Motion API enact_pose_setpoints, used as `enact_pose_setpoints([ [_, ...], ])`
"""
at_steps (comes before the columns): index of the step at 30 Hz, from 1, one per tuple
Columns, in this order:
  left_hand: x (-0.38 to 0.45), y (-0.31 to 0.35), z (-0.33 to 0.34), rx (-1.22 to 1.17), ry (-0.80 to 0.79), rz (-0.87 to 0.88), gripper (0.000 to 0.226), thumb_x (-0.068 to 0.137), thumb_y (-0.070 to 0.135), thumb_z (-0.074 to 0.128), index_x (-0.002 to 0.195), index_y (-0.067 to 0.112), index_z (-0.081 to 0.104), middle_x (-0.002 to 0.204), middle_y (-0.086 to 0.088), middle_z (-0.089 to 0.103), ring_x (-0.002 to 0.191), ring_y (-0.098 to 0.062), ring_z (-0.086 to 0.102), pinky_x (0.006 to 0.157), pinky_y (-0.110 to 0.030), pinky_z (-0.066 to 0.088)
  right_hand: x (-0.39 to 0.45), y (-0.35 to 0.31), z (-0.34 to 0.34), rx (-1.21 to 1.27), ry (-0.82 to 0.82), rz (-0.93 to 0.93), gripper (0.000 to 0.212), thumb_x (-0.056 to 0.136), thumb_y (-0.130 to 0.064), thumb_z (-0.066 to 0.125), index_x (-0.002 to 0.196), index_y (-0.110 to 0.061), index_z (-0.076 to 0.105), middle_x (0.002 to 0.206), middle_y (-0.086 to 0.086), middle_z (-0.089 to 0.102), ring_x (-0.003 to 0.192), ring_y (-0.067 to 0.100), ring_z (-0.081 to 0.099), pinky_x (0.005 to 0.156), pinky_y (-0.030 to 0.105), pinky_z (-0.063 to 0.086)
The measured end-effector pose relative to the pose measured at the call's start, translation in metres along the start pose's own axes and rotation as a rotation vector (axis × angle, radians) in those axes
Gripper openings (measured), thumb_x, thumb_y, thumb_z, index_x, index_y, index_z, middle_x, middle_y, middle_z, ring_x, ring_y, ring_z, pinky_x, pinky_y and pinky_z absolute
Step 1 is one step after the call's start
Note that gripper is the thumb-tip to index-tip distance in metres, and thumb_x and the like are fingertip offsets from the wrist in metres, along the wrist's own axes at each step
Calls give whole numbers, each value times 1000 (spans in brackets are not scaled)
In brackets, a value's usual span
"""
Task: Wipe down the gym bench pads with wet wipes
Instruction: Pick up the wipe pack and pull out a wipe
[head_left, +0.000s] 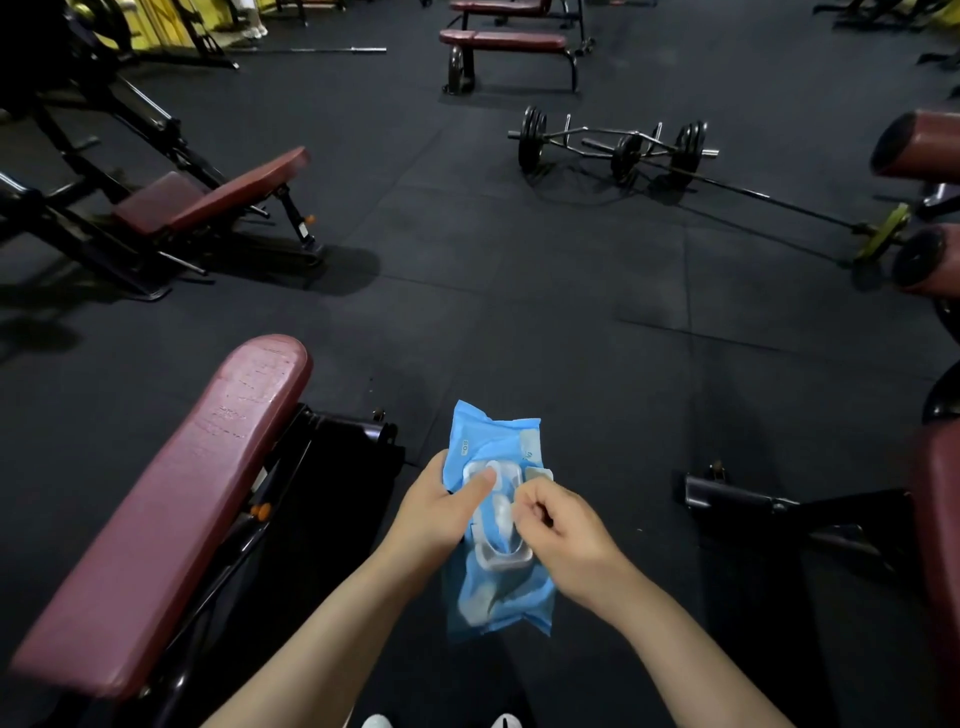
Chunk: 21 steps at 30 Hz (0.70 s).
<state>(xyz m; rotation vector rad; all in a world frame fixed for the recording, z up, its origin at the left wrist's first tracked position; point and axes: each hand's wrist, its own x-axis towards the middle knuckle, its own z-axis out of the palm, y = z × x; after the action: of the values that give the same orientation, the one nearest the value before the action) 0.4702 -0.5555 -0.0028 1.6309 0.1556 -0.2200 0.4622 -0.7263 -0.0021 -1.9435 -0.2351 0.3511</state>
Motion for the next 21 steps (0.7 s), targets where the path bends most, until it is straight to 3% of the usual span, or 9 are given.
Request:
enact_pose_setpoints([
  [4,-2,-1,-1,-1,20,-8,33,87,33,63,113,13,65,107,-9,72,99,-28,71,89,-50,57,-1,2,2,42,-8,21,23,93,-22,52,73,-11,45,64,-10,43,58,5,37,54,25,34],
  [9,-3,-3,1,17,85,-28,37,83,33,61,113,12,64,108,-9,71,100,-27,70,92,-56,53,0,1,10,-175,102,10,19,85,-38,61,73,-25,57,77,-9,54,68,4,49,62,21,45],
  [13,-2,-1,1,47,83,-20,36,82,34,60,112,14,64,107,-6,71,99,-23,70,91,-54,54,1,-2,14,-268,103,19,19,87,-28,59,68,-29,55,73,-10,56,67,4,51,58,23,46],
  [21,-6,-3,0,69,32,33,37,87,37,62,116,16,62,110,-6,70,102,-25,69,90,-55,54,-1,-6,4,72,-13,214,23,92,-23,55,69,-23,56,66,-13,53,63,4,46,61,25,40],
])
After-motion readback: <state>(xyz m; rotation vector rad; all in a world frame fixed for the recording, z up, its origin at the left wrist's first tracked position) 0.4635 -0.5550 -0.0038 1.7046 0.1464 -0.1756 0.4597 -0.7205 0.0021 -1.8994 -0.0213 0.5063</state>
